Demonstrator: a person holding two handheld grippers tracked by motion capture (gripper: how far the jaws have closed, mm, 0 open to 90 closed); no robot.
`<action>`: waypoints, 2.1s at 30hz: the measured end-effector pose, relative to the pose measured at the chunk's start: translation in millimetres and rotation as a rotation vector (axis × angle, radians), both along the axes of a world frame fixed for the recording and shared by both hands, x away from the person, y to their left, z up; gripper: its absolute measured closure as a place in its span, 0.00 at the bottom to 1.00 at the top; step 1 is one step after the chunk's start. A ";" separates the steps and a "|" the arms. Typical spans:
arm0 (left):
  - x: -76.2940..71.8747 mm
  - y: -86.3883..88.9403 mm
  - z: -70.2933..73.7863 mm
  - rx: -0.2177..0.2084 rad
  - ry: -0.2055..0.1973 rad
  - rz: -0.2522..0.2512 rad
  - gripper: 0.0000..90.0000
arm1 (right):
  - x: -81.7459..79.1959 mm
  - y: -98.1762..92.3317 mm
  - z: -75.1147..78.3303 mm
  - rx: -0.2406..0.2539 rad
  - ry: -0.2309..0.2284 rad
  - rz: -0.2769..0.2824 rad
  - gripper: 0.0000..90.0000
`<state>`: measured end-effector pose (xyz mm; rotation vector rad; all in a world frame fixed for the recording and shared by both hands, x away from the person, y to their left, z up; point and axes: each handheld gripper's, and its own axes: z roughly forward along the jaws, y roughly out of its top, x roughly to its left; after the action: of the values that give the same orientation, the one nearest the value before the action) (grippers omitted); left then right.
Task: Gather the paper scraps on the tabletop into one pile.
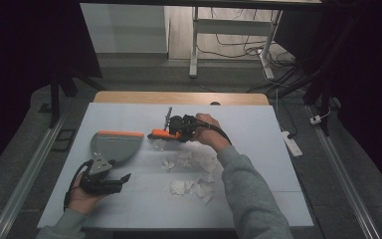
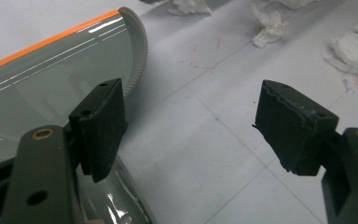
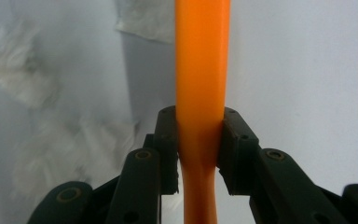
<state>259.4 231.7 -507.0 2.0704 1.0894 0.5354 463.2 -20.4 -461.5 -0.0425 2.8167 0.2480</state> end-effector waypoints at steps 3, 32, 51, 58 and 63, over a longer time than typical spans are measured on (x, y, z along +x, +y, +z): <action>0.2 0.7 0.0 -0.001 0.001 0.003 0.28 | -8.3 -5.9 4.2 -0.007 0.018 0.053 0.79; 1.4 -0.3 -0.8 0.014 0.009 0.009 0.28 | -37.5 -79.3 59.1 0.487 0.155 -0.306 0.79; 1.6 0.5 -3.0 0.012 0.014 0.006 0.28 | -56.6 9.9 1.9 0.414 0.545 -0.409 0.79; 1.6 1.0 -3.5 0.008 0.016 0.001 0.28 | -37.3 -15.5 -9.4 0.383 0.569 -0.564 0.79; 2.4 1.1 -4.1 0.007 0.016 -0.003 0.28 | -34.3 -55.0 -8.7 0.389 0.576 -0.652 0.79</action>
<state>261.8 232.8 -511.0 2.0857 1.0956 0.5227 428.9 -75.4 -470.3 1.1749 3.0518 0.7281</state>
